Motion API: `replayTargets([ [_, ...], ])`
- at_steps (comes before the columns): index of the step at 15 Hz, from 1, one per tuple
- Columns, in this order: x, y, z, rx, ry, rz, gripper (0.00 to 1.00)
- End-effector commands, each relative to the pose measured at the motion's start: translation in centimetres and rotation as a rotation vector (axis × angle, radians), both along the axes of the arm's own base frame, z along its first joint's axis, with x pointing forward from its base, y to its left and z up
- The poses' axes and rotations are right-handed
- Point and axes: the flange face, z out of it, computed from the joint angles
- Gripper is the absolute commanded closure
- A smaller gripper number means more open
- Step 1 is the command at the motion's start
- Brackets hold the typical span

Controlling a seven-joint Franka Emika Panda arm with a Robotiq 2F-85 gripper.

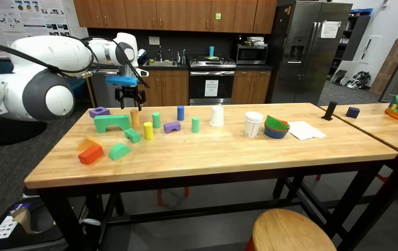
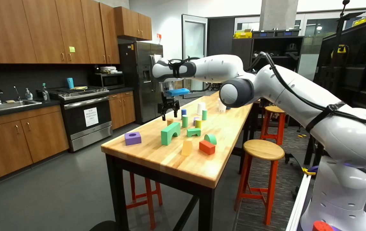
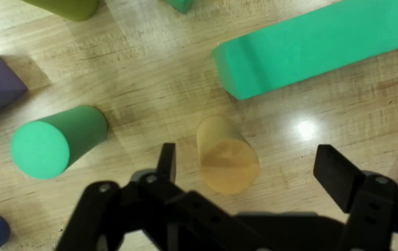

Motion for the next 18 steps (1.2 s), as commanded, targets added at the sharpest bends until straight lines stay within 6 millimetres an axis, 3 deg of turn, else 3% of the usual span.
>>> replayTargets([
  [1,0.5,-0.2,0.1,0.011,-0.041,0.014,0.00],
  [9,1.6,-0.2,0.4,0.001,-0.134,0.037,0.00],
  [18,1.5,-1.6,-0.5,0.001,-0.117,0.010,0.00],
])
